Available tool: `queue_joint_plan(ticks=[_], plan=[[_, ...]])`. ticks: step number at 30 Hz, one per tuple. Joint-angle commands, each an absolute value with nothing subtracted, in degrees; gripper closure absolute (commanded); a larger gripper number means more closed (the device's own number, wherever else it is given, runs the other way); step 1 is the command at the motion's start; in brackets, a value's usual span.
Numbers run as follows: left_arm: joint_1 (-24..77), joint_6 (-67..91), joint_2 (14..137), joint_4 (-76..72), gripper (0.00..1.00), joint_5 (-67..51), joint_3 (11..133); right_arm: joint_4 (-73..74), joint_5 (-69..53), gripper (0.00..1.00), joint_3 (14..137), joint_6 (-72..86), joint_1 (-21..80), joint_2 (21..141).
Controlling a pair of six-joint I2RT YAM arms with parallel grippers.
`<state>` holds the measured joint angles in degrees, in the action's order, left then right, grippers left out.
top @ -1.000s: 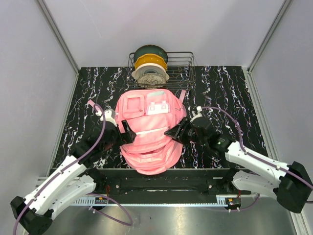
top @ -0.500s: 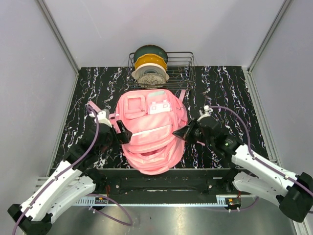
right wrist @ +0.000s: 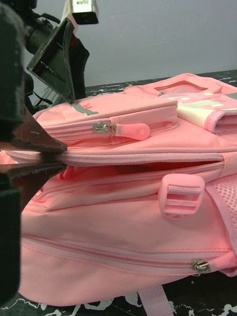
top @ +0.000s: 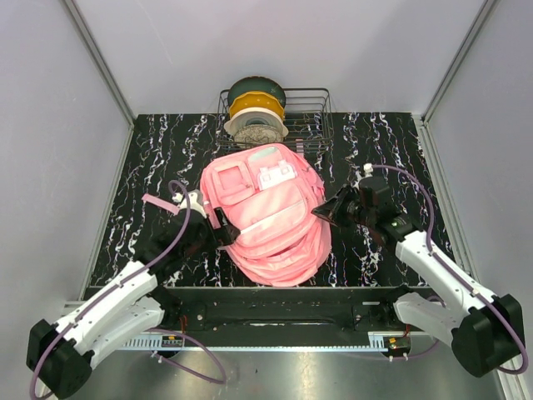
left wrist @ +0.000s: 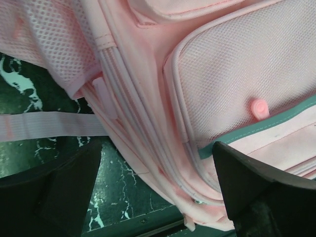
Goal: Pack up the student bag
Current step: Zip the student bag at the center of the board.
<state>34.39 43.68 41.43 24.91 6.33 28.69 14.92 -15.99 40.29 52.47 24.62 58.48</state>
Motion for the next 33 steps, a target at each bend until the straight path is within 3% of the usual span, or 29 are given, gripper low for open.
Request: queue_joint_plan(ticks=[1,4,7,9,10,11,12,13,15,20,24,33], plan=[[34.10,46.05,45.34,13.10,0.02,3.25,27.60,15.19,-16.54,0.72,41.04,51.15,24.52,53.72],[34.10,47.11,48.33,10.82,0.10,3.60,27.25,20.55,-13.55,0.54,41.66,49.84,24.52,47.83],[34.01,48.07,49.13,9.49,0.19,4.22,26.28,26.08,-12.49,0.50,42.27,45.72,24.61,42.20],[34.01,48.43,48.69,9.14,0.28,4.83,25.58,25.33,-16.84,0.52,41.84,42.99,24.78,39.65],[34.10,48.43,48.60,8.79,0.40,4.83,25.32,24.70,-22.79,0.55,41.49,42.63,25.05,39.46],[34.01,48.17,48.52,8.62,0.45,4.83,25.31,24.61,-24.85,0.62,41.57,42.28,26.01,40.42],[34.01,47.99,48.52,8.70,0.51,4.83,25.40,25.48,-25.48,0.62,42.01,41.75,29.58,41.04],[34.01,47.55,48.69,8.61,0.61,4.83,25.66,26.62,-22.18,0.63,42.53,40.79,32.93,41.74],[34.10,47.29,48.87,8.96,0.72,4.66,26.37,26.11,-14.47,0.63,42.98,40.52,39.95,43.85],[34.10,46.67,47.73,10.81,0.94,4.13,29.08,21.28,-0.55,0.64,45.43,41.92,60.53,51.84],[34.10,46.41,45.53,12.48,0.96,3.78,31.02,16.97,12.19,0.62,47.46,43.32,68.02,58.52],[34.10,45.70,43.68,15.12,0.98,2.11,34.19,4.04,16.44,0.67,48.77,44.03,72.25,69.77]])
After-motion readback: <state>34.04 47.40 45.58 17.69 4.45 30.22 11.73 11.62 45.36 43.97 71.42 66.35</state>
